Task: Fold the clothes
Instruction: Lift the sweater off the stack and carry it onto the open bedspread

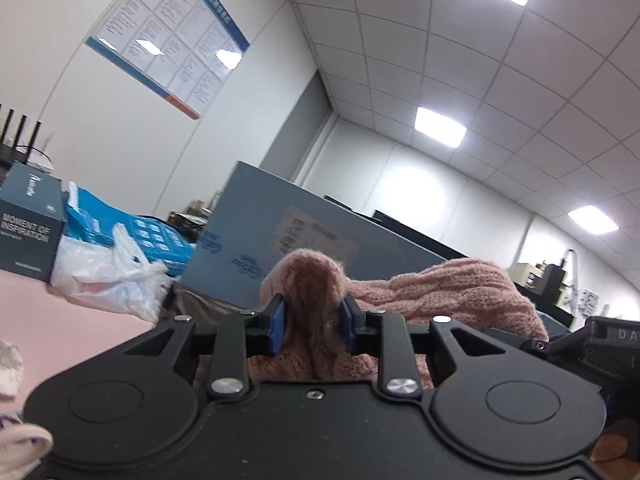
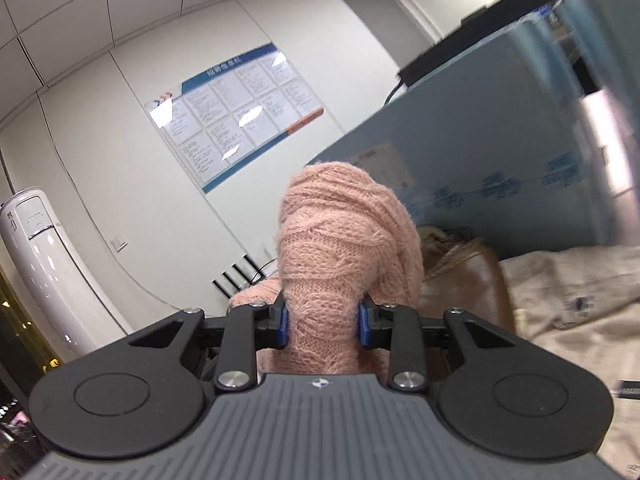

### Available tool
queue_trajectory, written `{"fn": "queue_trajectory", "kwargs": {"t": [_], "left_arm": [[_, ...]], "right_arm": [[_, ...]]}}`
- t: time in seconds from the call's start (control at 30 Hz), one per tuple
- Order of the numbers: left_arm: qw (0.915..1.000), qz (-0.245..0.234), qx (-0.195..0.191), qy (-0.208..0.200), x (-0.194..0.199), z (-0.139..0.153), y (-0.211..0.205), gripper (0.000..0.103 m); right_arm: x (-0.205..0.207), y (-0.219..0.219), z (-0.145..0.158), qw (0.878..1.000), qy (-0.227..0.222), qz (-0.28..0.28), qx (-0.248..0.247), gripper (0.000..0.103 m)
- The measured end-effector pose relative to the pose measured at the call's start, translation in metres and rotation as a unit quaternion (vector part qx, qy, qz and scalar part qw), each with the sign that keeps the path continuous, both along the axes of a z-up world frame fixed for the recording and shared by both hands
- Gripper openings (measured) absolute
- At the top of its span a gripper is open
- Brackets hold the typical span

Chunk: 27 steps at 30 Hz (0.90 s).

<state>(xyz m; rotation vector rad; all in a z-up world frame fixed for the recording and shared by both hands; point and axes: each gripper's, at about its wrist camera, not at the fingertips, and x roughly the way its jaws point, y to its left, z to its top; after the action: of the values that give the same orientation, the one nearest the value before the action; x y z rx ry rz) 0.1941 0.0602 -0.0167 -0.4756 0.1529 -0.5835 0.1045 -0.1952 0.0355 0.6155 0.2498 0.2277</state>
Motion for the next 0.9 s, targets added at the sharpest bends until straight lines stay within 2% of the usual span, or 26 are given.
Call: {"fn": "queue_trajectory", "kwargs": {"t": [0.17, 0.37, 0.57, 0.7, 0.8, 0.87, 0.9], "left_arm": [[0.9990, -0.044, 0.003, 0.000, -0.042, 0.000, -0.032, 0.027], [0.9937, -0.108, 0.019, 0.021, -0.086, -0.011, -0.071, 0.025], [0.9805, -0.167, 0.051, 0.091, -0.100, -0.042, -0.107, 0.025], [0.9713, -0.184, 0.089, 0.121, -0.105, -0.058, -0.121, 0.026], [0.9684, -0.188, 0.104, 0.126, -0.105, -0.061, -0.120, 0.033], [0.9688, -0.186, 0.104, 0.126, -0.102, -0.061, -0.115, 0.040], [0.9701, -0.182, 0.096, 0.128, -0.100, -0.062, -0.112, 0.050]], "right_arm": [[-0.060, -0.026, -0.002, 0.999, -0.002, -0.052, -0.014, 0.027], [-0.125, -0.067, -0.028, 0.994, 0.031, -0.109, 0.003, 0.027], [-0.158, -0.109, -0.076, 0.981, 0.100, -0.163, 0.018, 0.027], [-0.160, -0.128, -0.112, 0.972, 0.149, -0.177, 0.029, 0.027], [-0.163, -0.131, -0.126, 0.971, 0.158, -0.181, 0.020, 0.030], [-0.164, -0.126, -0.126, 0.969, 0.161, -0.188, -0.003, 0.042], [-0.165, -0.121, -0.123, 0.967, 0.159, -0.197, -0.021, 0.046]]}}
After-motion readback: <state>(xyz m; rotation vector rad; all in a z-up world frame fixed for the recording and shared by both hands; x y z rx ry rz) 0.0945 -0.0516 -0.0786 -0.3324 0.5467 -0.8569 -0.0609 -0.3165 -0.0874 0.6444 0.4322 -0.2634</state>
